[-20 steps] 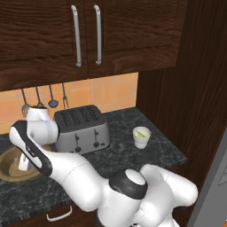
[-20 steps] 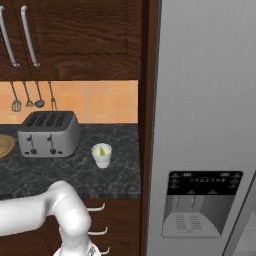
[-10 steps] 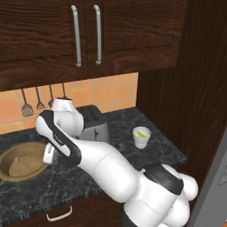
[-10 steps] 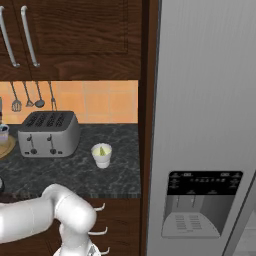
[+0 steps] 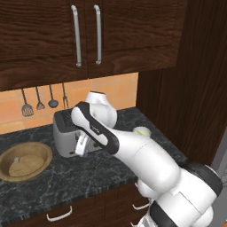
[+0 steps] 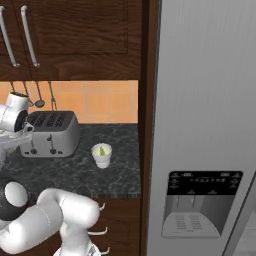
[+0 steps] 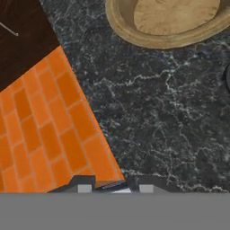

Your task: Grab a lemon wedge from the fridge and one ice cube from the ice bowl, and put them in the glass of lemonade.

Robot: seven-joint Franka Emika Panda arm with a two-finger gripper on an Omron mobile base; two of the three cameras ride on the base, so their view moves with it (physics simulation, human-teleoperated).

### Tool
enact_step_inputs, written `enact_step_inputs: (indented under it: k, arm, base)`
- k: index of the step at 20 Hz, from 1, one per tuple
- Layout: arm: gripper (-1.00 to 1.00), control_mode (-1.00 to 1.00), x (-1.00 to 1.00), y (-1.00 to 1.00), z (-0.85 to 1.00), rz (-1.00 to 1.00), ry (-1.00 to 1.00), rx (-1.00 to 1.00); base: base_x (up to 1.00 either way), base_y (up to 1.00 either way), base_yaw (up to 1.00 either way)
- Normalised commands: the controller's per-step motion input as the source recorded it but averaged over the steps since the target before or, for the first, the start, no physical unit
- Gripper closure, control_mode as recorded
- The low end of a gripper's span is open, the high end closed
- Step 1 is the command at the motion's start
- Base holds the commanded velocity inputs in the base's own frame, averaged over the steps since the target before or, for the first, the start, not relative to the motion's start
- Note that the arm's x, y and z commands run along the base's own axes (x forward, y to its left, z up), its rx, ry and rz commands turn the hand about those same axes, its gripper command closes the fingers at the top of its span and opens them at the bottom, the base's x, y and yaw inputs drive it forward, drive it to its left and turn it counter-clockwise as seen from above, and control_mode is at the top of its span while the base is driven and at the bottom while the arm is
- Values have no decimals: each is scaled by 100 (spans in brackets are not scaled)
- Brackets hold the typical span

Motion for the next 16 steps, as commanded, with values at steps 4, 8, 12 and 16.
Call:
enact_step_inputs:
  k: [4, 8, 12, 16]
  arm:
    - [100, -100, 0, -97, 10, -17, 0, -3]
    - [100, -100, 7, -85, 1, -31, 0, -10]
    - [100, -100, 35, -70, 0, -40, 0, -15]
    - [100, -100, 36, -58, 6, -45, 0, -14]
  base:
    - [0, 0, 0]
    - [0, 0, 0]
    - [0, 0, 0]
    - [0, 0, 0]
